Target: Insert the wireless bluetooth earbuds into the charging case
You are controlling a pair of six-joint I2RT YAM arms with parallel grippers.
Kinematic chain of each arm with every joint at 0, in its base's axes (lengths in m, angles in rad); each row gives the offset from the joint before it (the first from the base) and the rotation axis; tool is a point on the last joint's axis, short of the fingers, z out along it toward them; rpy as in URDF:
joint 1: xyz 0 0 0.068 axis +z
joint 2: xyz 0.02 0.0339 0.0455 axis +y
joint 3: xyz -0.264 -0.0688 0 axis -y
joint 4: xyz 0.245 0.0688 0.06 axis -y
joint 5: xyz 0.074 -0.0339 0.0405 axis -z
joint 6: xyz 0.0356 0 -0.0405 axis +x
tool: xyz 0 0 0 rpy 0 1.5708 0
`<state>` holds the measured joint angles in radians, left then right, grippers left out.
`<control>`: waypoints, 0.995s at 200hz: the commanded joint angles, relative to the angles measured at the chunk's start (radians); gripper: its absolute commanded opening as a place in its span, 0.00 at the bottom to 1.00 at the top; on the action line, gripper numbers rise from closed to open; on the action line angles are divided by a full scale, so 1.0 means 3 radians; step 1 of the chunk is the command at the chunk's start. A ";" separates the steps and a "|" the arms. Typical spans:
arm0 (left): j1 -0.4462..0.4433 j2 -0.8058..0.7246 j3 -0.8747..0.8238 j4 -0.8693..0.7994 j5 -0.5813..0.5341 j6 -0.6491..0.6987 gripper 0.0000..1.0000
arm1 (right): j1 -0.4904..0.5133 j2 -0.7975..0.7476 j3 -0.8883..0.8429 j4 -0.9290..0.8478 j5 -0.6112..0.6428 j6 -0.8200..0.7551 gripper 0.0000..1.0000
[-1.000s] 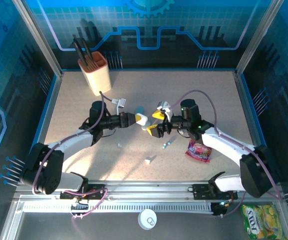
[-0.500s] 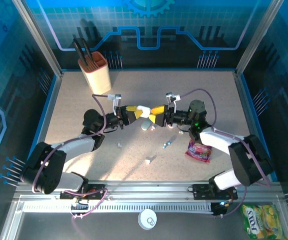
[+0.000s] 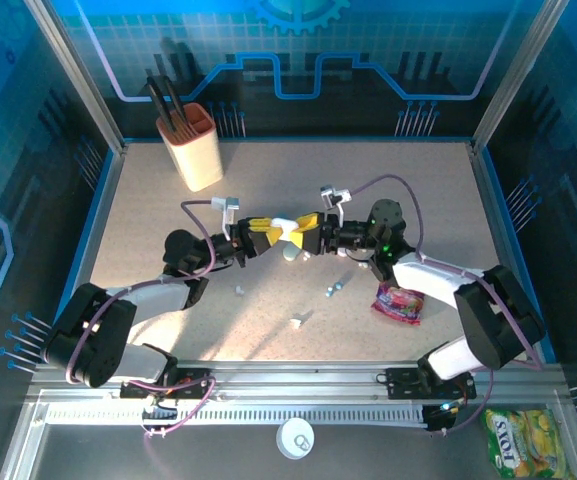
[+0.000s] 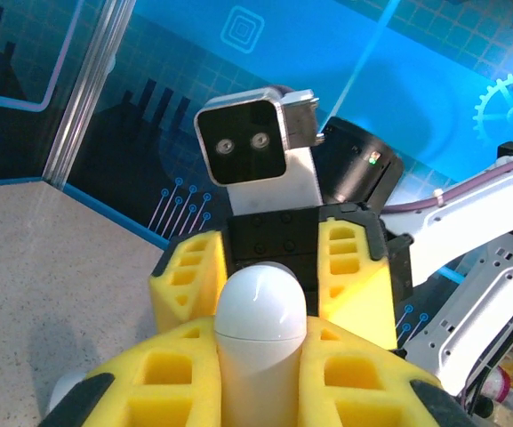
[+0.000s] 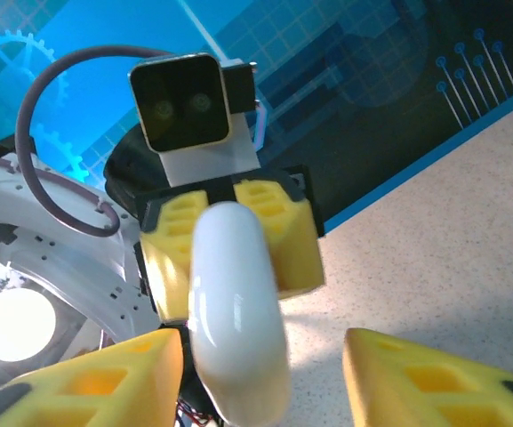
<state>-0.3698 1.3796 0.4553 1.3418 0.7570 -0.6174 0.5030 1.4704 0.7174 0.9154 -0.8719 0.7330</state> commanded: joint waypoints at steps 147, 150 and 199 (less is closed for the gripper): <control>-0.0133 -0.0980 0.0296 -0.2665 0.0308 0.2225 0.66 | 0.0071 -0.0713 0.0871 -0.3084 0.0413 -0.2451 0.02; -0.0152 -0.1009 0.0324 -0.2790 0.0292 0.2301 0.66 | 0.0085 -0.0722 0.0895 -0.3145 0.0422 -0.2485 0.02; -0.0211 -0.1136 0.0367 -0.2973 0.0304 0.2370 0.60 | 0.0343 -0.0798 0.1009 -0.3575 0.0441 -0.2851 0.02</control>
<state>-0.4194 1.0466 0.5438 0.5377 0.8448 0.0204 0.5591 1.2510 0.9962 -0.0135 -0.7418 -0.0135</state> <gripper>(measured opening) 0.612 0.146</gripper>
